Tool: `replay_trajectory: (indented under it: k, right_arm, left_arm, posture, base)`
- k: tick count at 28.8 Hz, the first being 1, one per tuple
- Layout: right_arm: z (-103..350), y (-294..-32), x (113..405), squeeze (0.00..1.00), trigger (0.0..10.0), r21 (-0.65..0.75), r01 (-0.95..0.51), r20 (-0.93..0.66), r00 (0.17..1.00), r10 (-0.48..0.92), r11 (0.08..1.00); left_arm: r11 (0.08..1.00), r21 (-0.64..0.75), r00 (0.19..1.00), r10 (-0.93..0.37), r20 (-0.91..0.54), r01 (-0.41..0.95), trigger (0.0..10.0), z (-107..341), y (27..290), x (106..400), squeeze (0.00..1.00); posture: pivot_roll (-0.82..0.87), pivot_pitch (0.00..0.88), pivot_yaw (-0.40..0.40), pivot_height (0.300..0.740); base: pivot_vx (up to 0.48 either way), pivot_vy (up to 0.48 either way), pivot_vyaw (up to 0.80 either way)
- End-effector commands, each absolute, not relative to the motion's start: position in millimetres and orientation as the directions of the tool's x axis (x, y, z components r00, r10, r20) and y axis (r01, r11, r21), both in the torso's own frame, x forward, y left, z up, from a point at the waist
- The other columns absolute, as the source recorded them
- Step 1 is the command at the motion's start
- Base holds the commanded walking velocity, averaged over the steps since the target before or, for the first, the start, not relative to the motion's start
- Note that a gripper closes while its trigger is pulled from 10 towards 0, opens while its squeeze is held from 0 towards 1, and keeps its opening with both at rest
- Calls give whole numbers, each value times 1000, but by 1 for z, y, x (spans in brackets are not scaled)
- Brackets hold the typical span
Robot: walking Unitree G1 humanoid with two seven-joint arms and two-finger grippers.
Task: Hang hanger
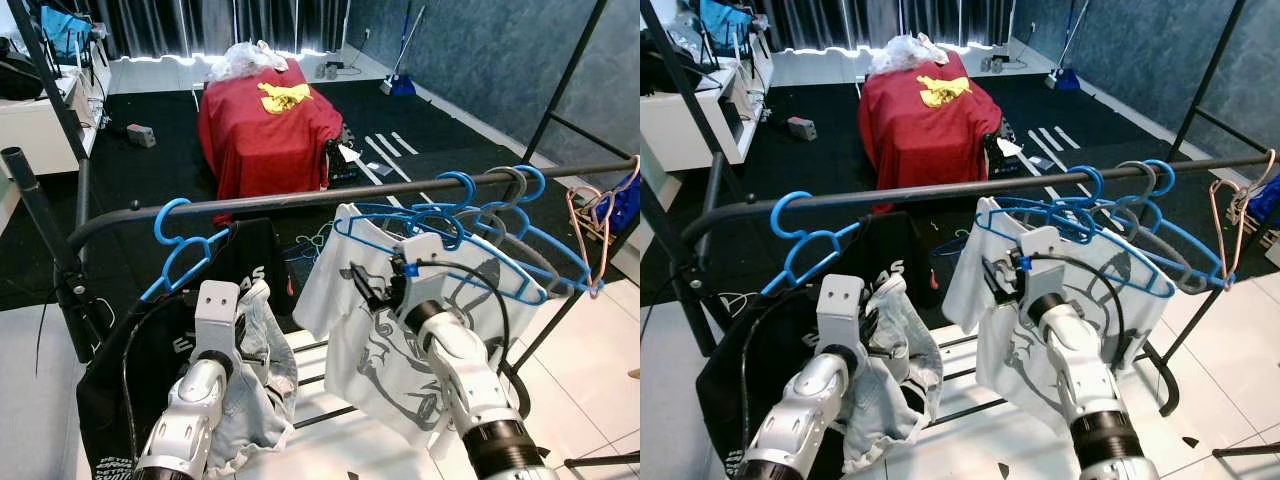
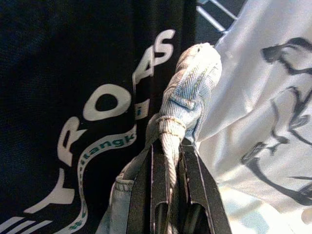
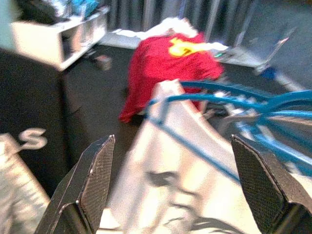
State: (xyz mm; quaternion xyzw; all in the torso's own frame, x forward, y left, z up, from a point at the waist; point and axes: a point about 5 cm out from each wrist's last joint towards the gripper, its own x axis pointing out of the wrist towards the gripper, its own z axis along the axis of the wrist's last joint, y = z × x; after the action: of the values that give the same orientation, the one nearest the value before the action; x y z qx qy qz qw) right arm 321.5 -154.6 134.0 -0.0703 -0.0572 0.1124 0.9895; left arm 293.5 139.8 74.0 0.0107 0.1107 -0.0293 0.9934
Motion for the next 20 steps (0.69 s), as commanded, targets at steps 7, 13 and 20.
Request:
replay_trajectory:
  k: [7,13,20]
  right_arm:
    - [155,-201,315,0,10000,-131,52,235,972,-20,990]
    - [165,-222,324,0,10000,-133,41,227,974,-10,990]
    - [167,-217,329,0,10000,-149,-112,160,978,135,983]
  left_arm:
    - [997,34,978,-61,-200,70,10000,80,141,294,0]
    - [996,31,977,-74,-202,81,10000,80,138,295,0]
    - [996,31,976,-75,-206,83,10000,79,139,294,0]
  posture:
    - [2,0,-19,740]
    - [0,0,-19,740]
    - [1,0,-19,740]
  base:
    - [0,0,0]
    - [0,0,0]
    - [0,0,0]
